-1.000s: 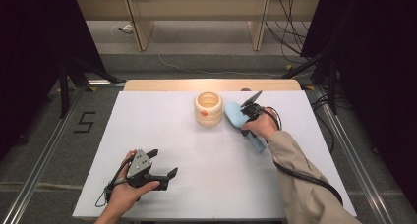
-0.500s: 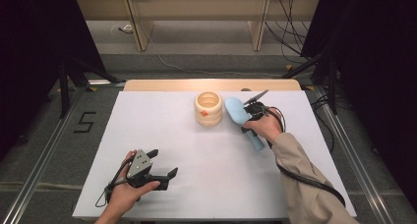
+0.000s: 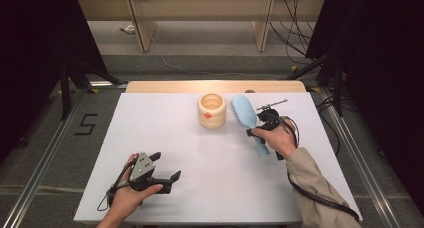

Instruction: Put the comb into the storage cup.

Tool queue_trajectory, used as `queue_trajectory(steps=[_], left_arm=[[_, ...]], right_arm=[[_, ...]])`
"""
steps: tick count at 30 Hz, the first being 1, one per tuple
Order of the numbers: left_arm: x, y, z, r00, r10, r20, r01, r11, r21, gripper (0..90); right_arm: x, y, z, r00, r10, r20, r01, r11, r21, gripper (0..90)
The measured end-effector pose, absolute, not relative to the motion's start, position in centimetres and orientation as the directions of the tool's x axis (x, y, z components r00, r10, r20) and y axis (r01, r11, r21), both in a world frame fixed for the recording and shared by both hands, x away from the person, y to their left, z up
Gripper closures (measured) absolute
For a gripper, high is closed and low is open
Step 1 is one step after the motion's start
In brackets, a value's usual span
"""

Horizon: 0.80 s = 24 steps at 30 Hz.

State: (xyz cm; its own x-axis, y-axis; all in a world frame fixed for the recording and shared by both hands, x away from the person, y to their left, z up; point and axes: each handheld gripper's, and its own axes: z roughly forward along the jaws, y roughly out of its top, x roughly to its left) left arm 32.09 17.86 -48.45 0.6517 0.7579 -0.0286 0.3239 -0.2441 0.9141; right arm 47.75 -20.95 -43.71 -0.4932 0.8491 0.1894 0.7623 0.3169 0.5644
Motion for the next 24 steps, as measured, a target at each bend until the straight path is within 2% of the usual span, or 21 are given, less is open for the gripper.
queue_trajectory(steps=[11,24], left_arm=[[32.0,17.8,-48.5,0.656,0.754,-0.027,0.322,-0.248,0.914,6.5],[32.0,17.8,-48.6,0.656,0.754,-0.032,0.327,-0.246,0.912,6.9]], right_arm=[[46.0,-21.3,-43.5,-0.504,0.841,0.195,0.700,0.267,0.662,70.1],[45.5,-21.1,-43.1,-0.515,0.832,0.206,0.668,0.239,0.705,70.1]])
